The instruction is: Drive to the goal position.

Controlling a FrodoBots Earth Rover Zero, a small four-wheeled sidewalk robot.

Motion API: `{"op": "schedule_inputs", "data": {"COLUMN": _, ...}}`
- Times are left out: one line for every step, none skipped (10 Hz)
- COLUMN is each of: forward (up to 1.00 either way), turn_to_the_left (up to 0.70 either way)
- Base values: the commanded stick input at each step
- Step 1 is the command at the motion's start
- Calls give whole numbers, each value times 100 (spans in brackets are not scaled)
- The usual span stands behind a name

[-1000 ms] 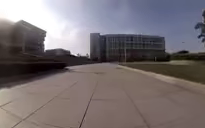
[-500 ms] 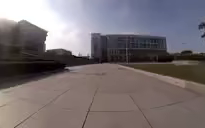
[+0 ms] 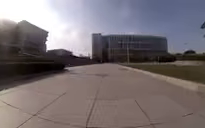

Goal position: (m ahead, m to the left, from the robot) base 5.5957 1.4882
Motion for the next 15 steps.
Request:
{"op": "schedule_inputs", "data": {"forward": 100, "turn_to_the_left": 0}}
{"op": "schedule_inputs", "data": {"forward": 100, "turn_to_the_left": 0}}
{"op": "schedule_inputs", "data": {"forward": 100, "turn_to_the_left": 0}}
{"op": "schedule_inputs", "data": {"forward": 100, "turn_to_the_left": 0}}
{"op": "schedule_inputs", "data": {"forward": 100, "turn_to_the_left": 0}}
{"op": "schedule_inputs", "data": {"forward": 100, "turn_to_the_left": 0}}
{"op": "schedule_inputs", "data": {"forward": 100, "turn_to_the_left": 0}}
{"op": "schedule_inputs", "data": {"forward": 100, "turn_to_the_left": 0}}
{"op": "schedule_inputs", "data": {"forward": 100, "turn_to_the_left": 0}}
{"op": "schedule_inputs", "data": {"forward": 100, "turn_to_the_left": 0}}
{"op": "schedule_inputs", "data": {"forward": 100, "turn_to_the_left": 0}}
{"op": "schedule_inputs", "data": {"forward": 100, "turn_to_the_left": 0}}
{"op": "schedule_inputs", "data": {"forward": 100, "turn_to_the_left": 0}}
{"op": "schedule_inputs", "data": {"forward": 100, "turn_to_the_left": 0}}
{"op": "schedule_inputs", "data": {"forward": 100, "turn_to_the_left": 0}}
